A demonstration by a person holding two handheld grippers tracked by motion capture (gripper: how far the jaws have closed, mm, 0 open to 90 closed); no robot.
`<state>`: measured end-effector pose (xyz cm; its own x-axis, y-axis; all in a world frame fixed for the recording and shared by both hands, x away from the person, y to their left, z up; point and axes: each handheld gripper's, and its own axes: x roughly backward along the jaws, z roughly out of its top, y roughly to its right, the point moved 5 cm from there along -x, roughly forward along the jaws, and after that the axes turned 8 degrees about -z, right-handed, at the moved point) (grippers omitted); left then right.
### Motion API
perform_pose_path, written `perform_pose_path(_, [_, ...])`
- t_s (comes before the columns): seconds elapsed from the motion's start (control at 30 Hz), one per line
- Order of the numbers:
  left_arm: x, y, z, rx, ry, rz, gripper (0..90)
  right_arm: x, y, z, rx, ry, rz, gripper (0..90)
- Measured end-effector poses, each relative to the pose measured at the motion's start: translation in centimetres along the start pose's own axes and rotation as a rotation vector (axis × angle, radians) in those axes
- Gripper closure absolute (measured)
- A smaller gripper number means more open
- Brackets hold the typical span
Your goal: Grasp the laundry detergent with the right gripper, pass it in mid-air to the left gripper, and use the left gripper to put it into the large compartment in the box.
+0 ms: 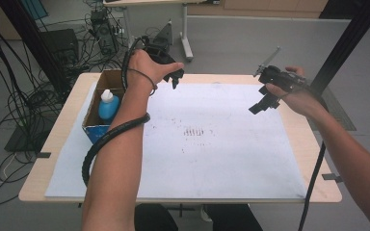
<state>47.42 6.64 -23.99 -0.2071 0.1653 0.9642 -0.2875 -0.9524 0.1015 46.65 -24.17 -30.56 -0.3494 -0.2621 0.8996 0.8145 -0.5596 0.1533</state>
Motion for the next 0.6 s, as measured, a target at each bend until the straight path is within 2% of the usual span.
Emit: perform_pose_path(0.6, [-0.22, 0.34, -0.04, -0.014, -0.006, -0.008, 8.9, 0.11, -0.27, 0.33, 0.012, -0.012, -0.006, 4.7])
